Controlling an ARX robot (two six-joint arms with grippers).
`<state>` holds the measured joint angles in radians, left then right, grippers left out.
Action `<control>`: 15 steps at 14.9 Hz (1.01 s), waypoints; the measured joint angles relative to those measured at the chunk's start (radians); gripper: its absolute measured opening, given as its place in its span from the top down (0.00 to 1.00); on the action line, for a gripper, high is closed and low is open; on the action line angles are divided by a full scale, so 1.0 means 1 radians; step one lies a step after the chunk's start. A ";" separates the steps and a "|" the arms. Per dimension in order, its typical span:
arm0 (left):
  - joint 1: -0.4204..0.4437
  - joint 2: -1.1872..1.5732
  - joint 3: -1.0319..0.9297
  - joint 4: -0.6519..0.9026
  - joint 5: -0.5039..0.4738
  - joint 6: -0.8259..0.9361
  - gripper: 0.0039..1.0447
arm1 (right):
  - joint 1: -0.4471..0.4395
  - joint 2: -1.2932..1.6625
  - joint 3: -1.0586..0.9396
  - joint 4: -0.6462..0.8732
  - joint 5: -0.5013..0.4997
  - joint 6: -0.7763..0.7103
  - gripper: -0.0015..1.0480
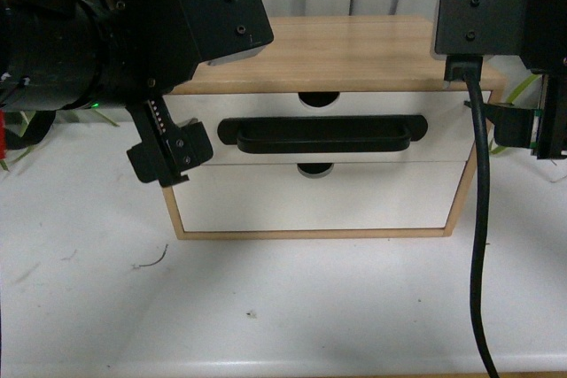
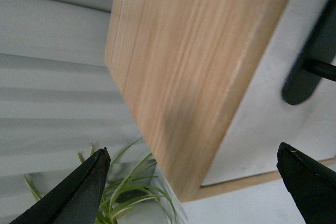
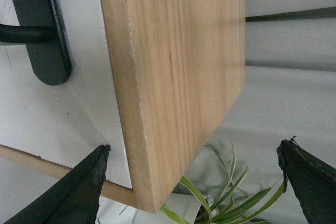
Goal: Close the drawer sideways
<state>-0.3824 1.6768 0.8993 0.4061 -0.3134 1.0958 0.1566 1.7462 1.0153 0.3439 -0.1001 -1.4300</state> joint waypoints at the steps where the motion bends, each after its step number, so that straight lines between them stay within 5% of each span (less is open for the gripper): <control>1: 0.001 0.028 0.018 0.031 -0.021 -0.001 0.06 | 0.001 0.014 0.003 0.003 0.001 0.006 0.06; 4: -0.013 0.025 0.005 0.017 -0.026 -0.045 0.06 | 0.001 0.008 -0.009 0.012 0.002 0.046 0.06; 8: -0.029 -0.411 -0.189 0.062 0.021 -0.444 0.06 | -0.035 -0.392 -0.304 0.202 -0.266 0.671 0.06; 10: 0.049 -0.609 -0.344 0.078 -0.057 -0.708 0.06 | -0.093 -0.559 -0.483 0.235 -0.289 1.023 0.06; 13: 0.253 -0.915 -0.572 -0.131 -0.074 -1.025 0.06 | -0.221 -0.819 -0.737 0.238 -0.367 1.494 0.06; 15: 0.370 -1.165 -0.652 -0.310 -0.024 -1.143 0.06 | -0.370 -0.924 -0.840 0.181 -0.441 1.619 0.06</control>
<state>-0.0120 0.5114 0.2470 0.0963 -0.3374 -0.0475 -0.2131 0.8227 0.1749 0.5251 -0.5415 0.1894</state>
